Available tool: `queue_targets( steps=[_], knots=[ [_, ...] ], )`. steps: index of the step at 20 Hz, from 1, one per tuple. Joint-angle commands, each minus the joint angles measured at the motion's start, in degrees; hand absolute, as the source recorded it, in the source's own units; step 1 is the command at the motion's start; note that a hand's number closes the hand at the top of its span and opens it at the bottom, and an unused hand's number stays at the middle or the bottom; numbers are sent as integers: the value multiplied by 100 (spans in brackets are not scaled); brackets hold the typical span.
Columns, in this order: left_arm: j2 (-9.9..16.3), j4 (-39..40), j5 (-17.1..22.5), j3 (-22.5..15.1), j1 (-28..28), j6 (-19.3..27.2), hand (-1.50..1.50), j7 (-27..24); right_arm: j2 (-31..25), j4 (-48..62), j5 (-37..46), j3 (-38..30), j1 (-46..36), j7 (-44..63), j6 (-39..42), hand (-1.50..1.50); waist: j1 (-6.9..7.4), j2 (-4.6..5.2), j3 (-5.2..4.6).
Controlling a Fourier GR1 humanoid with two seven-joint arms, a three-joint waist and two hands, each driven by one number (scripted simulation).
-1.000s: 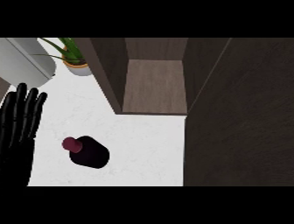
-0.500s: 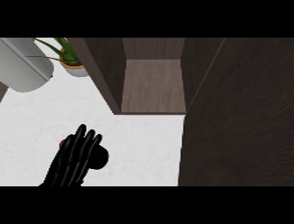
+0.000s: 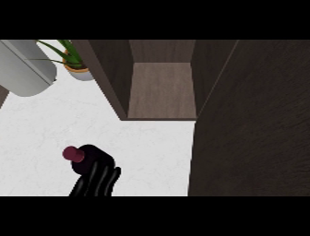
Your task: Pick up the wine, place it into the cabinet and close the cabinet
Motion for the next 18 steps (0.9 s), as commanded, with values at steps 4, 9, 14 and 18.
queue_targets(
  steps=[4, 9, 14, 18],
  knots=[
    [-50, 12, -151, -504, -486, 758, -150, 409, -4, -464, -118, -58, -695, 976, -306, -150, -17, 18, -1],
    [275, -858, -555, -751, -29, 748, -150, 764, -1, -557, 31, -4, -448, 937, -264, -150, 2, -1, 0],
    [356, -1128, -710, -664, -139, 900, -150, 1208, 217, -773, 578, 521, -513, 1109, -539, -150, 4, -13, -2],
    [500, -1145, -295, 77, -299, 858, -150, 1162, 151, -636, 248, 204, -701, 1206, -526, -150, 3, 3, -5]
  ],
)
